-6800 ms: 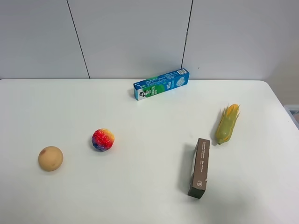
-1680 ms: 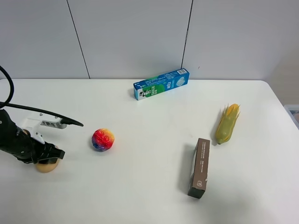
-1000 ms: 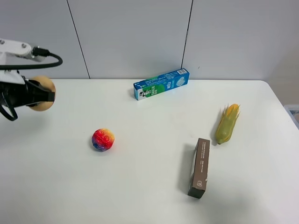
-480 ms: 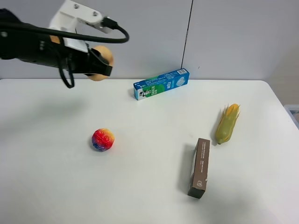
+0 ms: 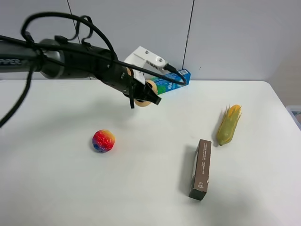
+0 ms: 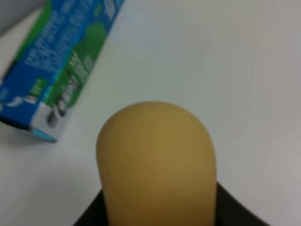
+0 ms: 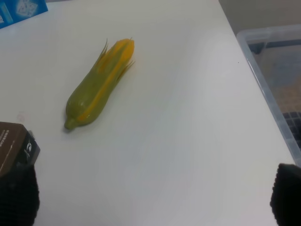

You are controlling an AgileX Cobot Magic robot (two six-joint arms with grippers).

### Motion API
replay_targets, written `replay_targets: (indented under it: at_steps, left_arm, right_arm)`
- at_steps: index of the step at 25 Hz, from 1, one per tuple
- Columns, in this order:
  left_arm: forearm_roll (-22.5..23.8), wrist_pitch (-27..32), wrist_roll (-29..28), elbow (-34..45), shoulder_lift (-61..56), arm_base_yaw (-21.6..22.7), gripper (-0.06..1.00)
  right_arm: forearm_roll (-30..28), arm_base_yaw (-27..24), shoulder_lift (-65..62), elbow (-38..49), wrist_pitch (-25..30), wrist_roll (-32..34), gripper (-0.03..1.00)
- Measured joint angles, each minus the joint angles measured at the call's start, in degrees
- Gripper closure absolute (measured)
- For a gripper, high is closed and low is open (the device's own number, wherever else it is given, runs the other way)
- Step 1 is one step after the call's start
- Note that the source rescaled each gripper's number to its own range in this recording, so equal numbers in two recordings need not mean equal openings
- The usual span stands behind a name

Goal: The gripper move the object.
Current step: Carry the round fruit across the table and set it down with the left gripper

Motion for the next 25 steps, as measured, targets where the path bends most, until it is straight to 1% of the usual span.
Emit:
replay_targets:
  at_steps: [7, 14, 17, 19, 20, 22, 25]
  left_arm:
    - [0.0, -2.1, 0.0, -0.4, 6.7, -1.6, 0.94]
    - [0.0, -7.5, -0.1, -0.4, 9.5, -3.3, 0.94]
    - [0.0, -8.2, -0.1, -0.4, 10.5, -3.6, 0.94]
    - [0.0, -8.2, -0.1, -0.4, 10.8, -3.6, 0.92]
    - [0.0, -8.2, -0.1, -0.4, 11.0, -3.6, 0.88]
    - [0.0, -8.2, -0.1, -0.4, 11.1, -3.6, 0.71]
    - [0.0, -8.6, -0.1, -0.4, 11.1, -3.6, 0.29]
  right_arm:
    - [0.0, 0.0, 0.0, 0.0, 0.0, 0.0, -0.03]
    - [0.0, 0.0, 0.0, 0.0, 0.0, 0.0, -0.03]
    - [0.0, 0.0, 0.0, 0.0, 0.0, 0.0, -0.03]
    - [0.0, 0.0, 0.0, 0.0, 0.0, 0.0, -0.03]
    - [0.0, 0.0, 0.0, 0.0, 0.0, 0.0, -0.03]
    - [0.0, 0.0, 0.0, 0.0, 0.0, 0.0, -0.03]
    - [0.0, 0.0, 0.0, 0.0, 0.0, 0.0, -0.03]
